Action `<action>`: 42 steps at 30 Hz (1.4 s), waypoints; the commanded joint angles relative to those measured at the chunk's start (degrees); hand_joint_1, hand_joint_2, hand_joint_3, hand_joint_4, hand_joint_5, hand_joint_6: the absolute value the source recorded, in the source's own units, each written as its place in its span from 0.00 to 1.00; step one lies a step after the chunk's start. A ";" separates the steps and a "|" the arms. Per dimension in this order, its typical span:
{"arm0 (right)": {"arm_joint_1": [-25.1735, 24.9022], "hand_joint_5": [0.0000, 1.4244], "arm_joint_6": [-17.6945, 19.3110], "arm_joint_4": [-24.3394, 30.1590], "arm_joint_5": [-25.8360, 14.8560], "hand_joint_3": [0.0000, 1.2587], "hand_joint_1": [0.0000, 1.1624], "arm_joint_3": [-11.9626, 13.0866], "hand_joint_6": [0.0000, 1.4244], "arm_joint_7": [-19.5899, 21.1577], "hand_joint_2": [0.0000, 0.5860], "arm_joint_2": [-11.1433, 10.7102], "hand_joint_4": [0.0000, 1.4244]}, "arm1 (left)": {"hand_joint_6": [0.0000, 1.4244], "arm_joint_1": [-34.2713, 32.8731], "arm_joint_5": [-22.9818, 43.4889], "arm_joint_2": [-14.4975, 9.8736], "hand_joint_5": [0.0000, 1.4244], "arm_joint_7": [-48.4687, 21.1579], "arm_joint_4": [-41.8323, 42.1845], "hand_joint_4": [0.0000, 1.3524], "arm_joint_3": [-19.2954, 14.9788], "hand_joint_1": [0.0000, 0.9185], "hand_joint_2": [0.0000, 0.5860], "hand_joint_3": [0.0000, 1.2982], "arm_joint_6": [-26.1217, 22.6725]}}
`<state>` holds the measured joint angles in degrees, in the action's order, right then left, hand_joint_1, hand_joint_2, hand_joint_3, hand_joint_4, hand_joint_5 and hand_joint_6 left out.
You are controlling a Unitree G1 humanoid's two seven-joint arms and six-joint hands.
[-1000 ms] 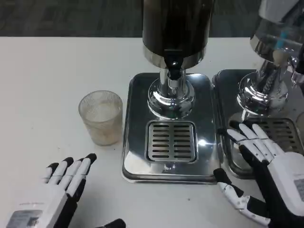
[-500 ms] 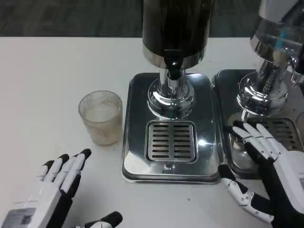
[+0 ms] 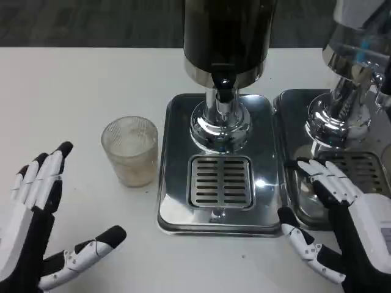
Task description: Grasp the cup under the faucet to collect the drink, then remove the cup.
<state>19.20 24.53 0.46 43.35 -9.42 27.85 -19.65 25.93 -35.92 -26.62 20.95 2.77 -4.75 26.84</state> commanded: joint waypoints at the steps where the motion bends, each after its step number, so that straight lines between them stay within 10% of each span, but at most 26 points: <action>1: -0.44 0.10 -0.23 0.10 -0.57 0.20 0.29 0.08 0.20 0.17 0.72 0.77 0.14 | 0.00 -3.39 2.80 0.28 0.01 0.32 -3.93 0.00 -1.09 0.00 0.08 0.00 1.05; 42: -1.83 0.14 1.24 -2.99 -6.89 0.22 0.29 1.41 0.24 -2.10 0.72 0.89 0.17 | 0.06 -34.76 14.32 -4.25 0.06 -12.36 -45.54 0.00 5.29 0.12 0.05 0.00 13.72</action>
<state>17.13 25.07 -2.09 37.28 -8.60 26.09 -18.74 -7.27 -21.74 -30.22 9.42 -41.08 -0.29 39.34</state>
